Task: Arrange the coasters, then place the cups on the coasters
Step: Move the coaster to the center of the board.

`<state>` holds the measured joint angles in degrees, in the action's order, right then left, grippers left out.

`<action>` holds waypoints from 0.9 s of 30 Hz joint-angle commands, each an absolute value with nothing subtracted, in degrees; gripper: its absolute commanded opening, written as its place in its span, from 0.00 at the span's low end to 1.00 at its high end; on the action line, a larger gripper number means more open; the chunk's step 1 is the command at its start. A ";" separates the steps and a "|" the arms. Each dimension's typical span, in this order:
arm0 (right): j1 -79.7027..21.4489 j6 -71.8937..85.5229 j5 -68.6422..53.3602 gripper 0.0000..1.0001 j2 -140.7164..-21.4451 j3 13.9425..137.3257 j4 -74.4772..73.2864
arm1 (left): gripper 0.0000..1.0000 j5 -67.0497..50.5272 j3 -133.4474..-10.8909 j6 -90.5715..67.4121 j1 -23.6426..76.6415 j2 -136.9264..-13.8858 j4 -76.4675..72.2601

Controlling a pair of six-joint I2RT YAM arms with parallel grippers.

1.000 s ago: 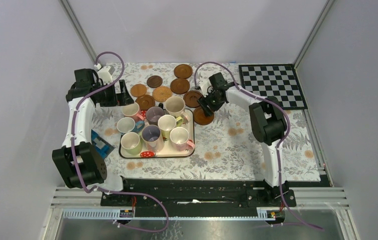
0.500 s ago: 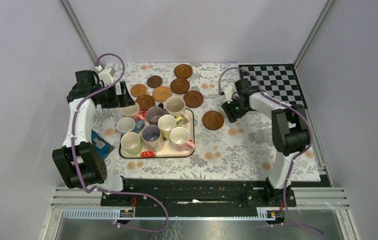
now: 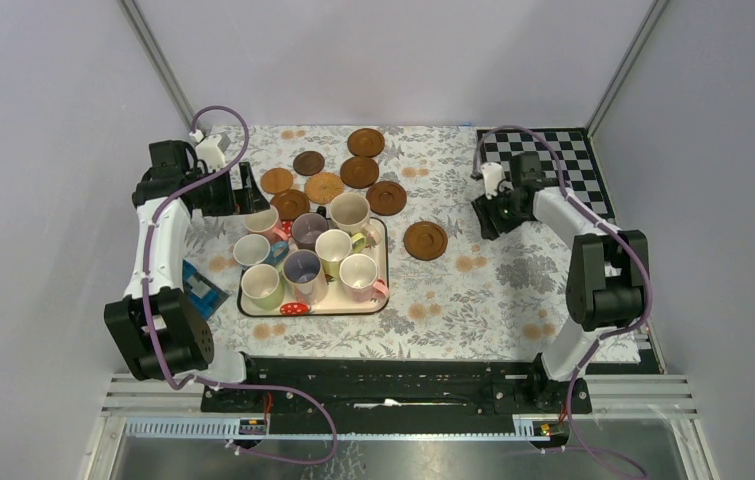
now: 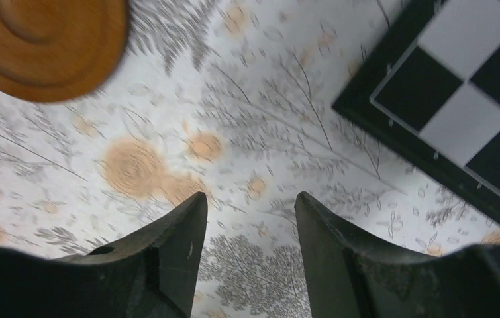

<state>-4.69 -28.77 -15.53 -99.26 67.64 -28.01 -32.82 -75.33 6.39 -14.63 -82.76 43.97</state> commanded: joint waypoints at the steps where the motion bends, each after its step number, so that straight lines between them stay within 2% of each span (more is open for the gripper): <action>1: -10.83 -24.88 -17.95 0.62 -100.05 73.65 -26.09 | 0.99 -34.12 -75.00 6.63 -14.66 -79.88 42.10; 8: -19.07 -21.54 -12.23 0.70 -106.18 78.48 -22.59 | 0.99 -33.88 -74.16 6.77 -14.66 -78.78 42.10; 22: -24.74 -21.94 -8.42 0.73 -114.87 83.89 -22.94 | 0.99 -34.97 -73.72 6.55 -14.68 -78.74 42.06; 27: -25.31 -22.76 -6.51 0.71 -115.97 82.57 -21.97 | 0.99 -35.21 -73.83 6.50 -14.62 -78.95 42.09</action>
